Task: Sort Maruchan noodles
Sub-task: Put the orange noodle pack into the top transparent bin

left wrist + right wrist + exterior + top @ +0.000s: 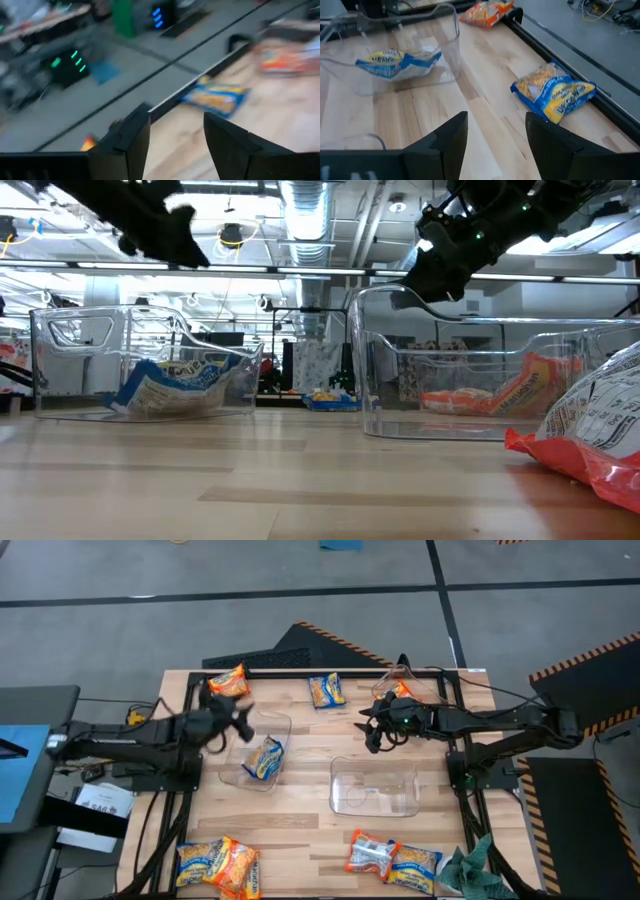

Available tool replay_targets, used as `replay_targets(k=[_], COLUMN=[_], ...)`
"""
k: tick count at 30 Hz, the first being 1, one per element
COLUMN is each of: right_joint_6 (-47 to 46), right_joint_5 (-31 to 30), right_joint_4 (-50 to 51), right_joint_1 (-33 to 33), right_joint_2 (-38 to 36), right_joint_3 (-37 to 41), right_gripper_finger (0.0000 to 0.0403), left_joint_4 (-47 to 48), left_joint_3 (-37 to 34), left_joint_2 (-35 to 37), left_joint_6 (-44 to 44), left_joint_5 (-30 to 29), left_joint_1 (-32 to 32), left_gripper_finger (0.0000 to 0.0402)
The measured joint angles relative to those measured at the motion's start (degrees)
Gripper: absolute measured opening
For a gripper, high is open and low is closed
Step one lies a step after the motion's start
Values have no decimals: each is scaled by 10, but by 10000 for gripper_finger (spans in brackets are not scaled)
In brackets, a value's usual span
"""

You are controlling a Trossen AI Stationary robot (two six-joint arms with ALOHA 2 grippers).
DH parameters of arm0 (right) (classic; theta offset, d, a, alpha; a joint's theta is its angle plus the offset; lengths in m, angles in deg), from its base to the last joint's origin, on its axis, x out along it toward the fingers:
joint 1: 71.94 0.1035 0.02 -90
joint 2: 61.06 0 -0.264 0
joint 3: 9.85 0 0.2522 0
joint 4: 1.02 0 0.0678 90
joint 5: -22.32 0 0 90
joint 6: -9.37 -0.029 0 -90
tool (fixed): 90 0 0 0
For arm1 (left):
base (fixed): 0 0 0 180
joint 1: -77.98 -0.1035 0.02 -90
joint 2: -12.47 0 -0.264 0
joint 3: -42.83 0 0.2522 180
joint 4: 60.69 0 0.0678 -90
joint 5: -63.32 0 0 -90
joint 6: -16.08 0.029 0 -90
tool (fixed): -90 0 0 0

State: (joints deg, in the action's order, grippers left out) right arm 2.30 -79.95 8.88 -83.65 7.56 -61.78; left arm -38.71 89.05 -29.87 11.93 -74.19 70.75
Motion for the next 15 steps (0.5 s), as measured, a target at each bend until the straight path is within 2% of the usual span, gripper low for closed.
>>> replay_targets(k=[5, 8, 11, 15], right_joint_6=[0, 0, -1, -7], right_joint_5=[0, -1, -1, -1], right_joint_4=[-3, -1, -1, -13], right_joint_1=[-4, -5, -4, -5], right_joint_2=[12, 25, 44, 72], right_joint_3=[-1, 1, 0, 0], right_gripper_finger=[224, 224, 224, 224], left_joint_4=[4, 5, 1, -1], left_joint_3=[3, 3, 3, 3], left_joint_2=[-73, -130, -178, -229], left_joint_6=[-47, -90, -146, -200], left_joint_5=[114, 161, 174, 157], left_joint_1=[-186, -274, -326, -353], left_gripper_finger=[176, 176, 176, 176])
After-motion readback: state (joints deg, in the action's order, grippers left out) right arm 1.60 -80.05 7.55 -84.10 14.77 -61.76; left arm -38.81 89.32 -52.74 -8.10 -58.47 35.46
